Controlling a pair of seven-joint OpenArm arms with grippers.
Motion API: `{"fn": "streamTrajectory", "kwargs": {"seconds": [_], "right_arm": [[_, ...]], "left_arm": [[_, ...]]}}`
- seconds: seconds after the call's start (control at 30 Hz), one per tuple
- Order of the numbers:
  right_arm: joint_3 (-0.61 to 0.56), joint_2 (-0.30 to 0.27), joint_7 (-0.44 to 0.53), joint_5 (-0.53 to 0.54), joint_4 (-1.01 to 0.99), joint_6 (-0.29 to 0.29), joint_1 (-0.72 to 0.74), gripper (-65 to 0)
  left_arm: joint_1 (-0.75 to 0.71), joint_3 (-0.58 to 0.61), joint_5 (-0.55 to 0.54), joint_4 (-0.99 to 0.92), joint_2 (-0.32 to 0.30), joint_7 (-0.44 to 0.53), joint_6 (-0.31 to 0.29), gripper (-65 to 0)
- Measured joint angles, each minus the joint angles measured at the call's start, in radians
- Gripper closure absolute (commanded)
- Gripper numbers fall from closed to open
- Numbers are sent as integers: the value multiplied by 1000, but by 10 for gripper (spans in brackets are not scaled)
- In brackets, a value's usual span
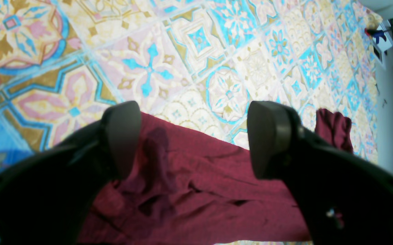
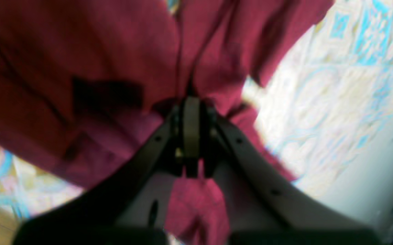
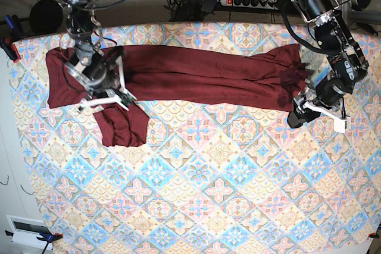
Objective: Layout the t-shirt on the table in an organized manner, then fold the t-shirt properly
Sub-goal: 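Lift the sleeve with the right gripper and lay it onto the folded strip, then move the left gripper to the bunched fabric mid-strip and grasp it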
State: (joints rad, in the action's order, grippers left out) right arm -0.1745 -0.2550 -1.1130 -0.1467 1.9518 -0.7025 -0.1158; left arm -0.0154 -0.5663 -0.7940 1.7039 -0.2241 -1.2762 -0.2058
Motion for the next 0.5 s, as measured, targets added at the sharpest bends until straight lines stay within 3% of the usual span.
{"fn": "streamTrajectory", "kwargs": {"seconds": [0.5], "right_arm": [[-252, 29, 19, 21, 8, -1, 15, -3]], "left_arm": [[-27, 0, 0, -2, -1, 2, 0, -484]]}}
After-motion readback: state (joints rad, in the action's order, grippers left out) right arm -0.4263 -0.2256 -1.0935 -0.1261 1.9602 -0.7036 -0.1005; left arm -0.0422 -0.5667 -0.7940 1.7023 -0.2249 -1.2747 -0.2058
